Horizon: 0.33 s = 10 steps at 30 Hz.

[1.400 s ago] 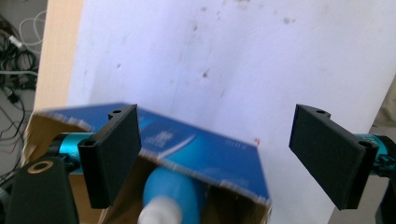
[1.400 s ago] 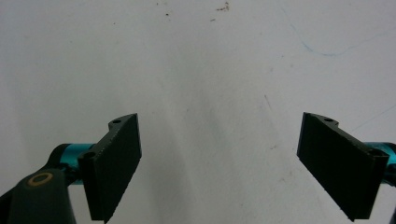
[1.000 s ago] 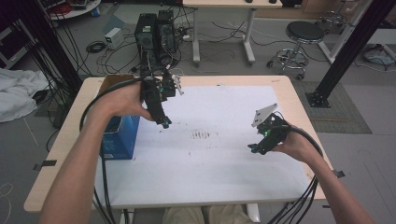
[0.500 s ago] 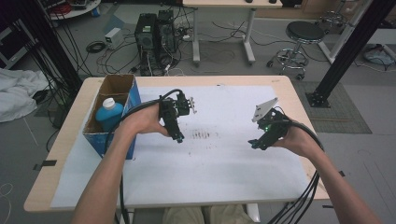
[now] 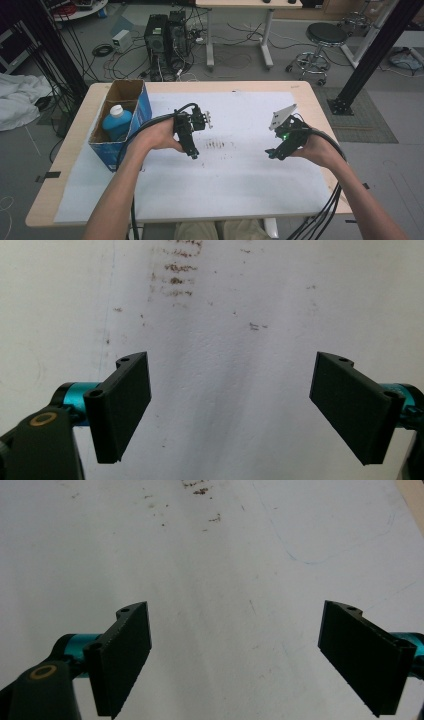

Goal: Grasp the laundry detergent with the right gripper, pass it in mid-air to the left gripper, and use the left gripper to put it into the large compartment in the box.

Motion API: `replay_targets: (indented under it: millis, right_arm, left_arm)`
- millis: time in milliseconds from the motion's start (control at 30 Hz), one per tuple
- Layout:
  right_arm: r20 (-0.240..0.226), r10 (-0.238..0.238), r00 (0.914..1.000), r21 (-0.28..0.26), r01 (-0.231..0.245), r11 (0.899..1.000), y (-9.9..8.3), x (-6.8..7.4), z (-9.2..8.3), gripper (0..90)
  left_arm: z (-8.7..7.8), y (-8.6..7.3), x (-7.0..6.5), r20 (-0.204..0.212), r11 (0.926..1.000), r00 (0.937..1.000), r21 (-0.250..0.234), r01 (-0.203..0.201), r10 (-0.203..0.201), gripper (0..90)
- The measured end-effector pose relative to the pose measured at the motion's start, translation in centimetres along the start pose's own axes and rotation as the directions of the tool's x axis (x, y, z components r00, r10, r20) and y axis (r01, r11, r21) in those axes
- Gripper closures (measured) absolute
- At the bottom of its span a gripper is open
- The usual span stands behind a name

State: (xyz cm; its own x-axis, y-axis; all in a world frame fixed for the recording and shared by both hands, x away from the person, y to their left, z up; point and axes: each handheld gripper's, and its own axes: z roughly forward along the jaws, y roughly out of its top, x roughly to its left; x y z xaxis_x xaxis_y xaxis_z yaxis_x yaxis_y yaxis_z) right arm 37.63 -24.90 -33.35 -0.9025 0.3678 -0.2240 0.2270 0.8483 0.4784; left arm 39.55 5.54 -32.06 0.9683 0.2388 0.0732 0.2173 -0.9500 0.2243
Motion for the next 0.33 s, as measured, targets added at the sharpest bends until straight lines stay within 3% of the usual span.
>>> replay_targets:
  millis: [333]
  right_arm:
    - [0.003, -0.004, 1.0000, 0.003, 0.004, 1.000, 0.05, 0.07, 0.02, 13.0]
  left_arm:
    - [-0.21, -0.14, -0.13, -0.001, 0.9999, 1.0000, -0.017, 0.001, -0.001, 16.8]
